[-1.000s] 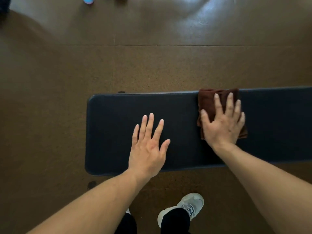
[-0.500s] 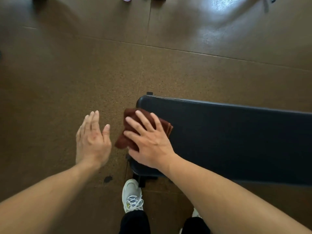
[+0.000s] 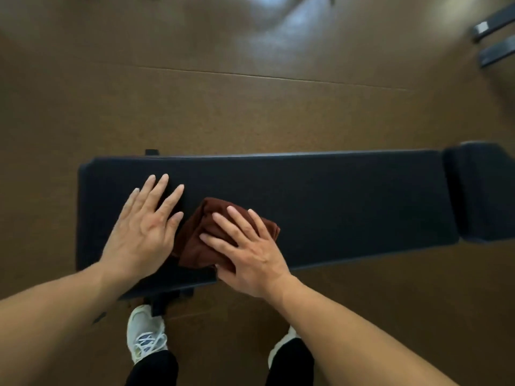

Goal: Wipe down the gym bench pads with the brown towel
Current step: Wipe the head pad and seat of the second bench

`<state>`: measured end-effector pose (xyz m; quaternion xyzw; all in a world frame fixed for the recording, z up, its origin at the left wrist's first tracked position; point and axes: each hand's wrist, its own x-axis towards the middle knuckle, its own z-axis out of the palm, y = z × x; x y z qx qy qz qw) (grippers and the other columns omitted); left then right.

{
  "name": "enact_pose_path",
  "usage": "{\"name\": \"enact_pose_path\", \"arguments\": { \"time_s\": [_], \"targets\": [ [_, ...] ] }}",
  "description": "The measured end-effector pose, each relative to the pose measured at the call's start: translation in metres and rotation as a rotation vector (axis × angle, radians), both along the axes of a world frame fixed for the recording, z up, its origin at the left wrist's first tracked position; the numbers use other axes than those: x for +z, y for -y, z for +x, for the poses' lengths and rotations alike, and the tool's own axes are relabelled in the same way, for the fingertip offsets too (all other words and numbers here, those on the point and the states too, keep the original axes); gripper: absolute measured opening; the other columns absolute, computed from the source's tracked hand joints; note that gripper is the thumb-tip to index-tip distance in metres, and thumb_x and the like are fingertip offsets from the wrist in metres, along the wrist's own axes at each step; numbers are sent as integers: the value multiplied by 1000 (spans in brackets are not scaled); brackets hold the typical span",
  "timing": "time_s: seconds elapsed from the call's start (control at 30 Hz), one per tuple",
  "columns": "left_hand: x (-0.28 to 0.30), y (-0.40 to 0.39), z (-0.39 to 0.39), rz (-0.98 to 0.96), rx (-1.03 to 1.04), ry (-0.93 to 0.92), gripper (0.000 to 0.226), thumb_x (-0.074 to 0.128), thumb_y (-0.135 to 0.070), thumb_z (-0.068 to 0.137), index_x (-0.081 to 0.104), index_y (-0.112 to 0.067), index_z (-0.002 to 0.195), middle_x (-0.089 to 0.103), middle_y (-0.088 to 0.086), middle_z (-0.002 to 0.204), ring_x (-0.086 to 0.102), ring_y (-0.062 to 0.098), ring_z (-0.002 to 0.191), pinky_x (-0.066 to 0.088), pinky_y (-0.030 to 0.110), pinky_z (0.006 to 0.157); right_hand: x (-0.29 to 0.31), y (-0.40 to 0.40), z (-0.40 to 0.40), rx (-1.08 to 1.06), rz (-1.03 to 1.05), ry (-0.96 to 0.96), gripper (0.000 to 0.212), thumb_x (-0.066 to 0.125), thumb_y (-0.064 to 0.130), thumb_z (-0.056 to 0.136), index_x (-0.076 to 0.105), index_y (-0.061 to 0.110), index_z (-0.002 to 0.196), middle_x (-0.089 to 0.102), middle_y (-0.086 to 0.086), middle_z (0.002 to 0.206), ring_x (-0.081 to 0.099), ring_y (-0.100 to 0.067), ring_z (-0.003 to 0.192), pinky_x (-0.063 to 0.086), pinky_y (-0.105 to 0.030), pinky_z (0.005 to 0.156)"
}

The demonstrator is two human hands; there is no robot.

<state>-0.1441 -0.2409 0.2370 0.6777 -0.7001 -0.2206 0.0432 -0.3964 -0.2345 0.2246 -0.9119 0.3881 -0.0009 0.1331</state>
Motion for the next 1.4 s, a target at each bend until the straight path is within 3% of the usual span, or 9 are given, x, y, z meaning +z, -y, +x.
{"name": "enact_pose_path", "arguments": {
  "time_s": [0.1,0.2,0.53,0.67,0.9,1.07,1.23,1.33,1.4],
  "targets": [
    [-4,4,-68,44,94,27,60,19,-50,105,14,-28,160,-3,3,169,-15,17,155,-4,43,126,-1,17,-72,-146,-38,16,66,60,52,92,45,38,155,26,-2,171,10,-28,161,13,-60,127],
    [-7,6,-134,36,8,70,66,14,-57,100,6,-29,160,-7,2,169,-19,17,154,-5,44,126,-1,31,-154,-269,-60,-8,66,57,52,93,44,38,156,26,-2,171,10,-28,161,11,-59,127],
    [-17,23,-355,-39,-169,102,66,17,-56,103,9,-26,161,-6,0,169,-18,20,154,-2,50,125,0,66,-382,-728,-114,-58,61,45,51,97,41,36,156,27,-4,170,13,-29,160,8,-61,127],
    [-20,9,-398,-78,-242,114,66,20,-56,104,11,-23,160,0,4,169,-11,24,156,5,54,125,2,65,-419,-1078,-83,-3,62,38,54,97,42,34,155,28,-7,169,22,-32,157,22,-57,125],
    [-23,-28,-345,-136,-439,136,64,32,-49,106,17,-20,160,6,5,169,-4,23,156,13,49,125,-3,52,-368,-1857,-179,527,51,51,38,103,46,31,154,29,-9,167,34,-31,150,32,-42,121],
    [-25,-72,-243,-94,-361,205,65,33,-49,106,14,-21,161,5,6,169,-3,24,156,13,49,125,-5,55,-292,-2288,-88,884,60,50,38,107,24,34,161,34,-7,162,47,-29,139,41,-37,114],
    [-22,-107,-151,-79,-258,202,65,35,-48,104,19,-19,160,9,6,169,1,23,157,17,50,124,9,29,-185,-2214,-1,799,62,45,35,109,17,33,165,20,-7,170,36,-30,150,34,-37,118],
    [-20,-122,-97,-47,-119,202,65,32,-49,103,19,-20,160,9,5,169,1,21,157,16,49,125,4,-4,-117,-1932,5,640,58,46,29,110,25,31,164,4,-8,174,14,-31,159,26,-36,122],
    [-20,-134,-65,-34,-77,210,65,32,-48,103,19,-21,160,10,4,169,2,21,157,15,49,125,-5,-29,-80,-1673,-47,503,54,50,25,108,36,28,160,8,-10,174,3,-36,160,18,-47,127]
  ]
}}
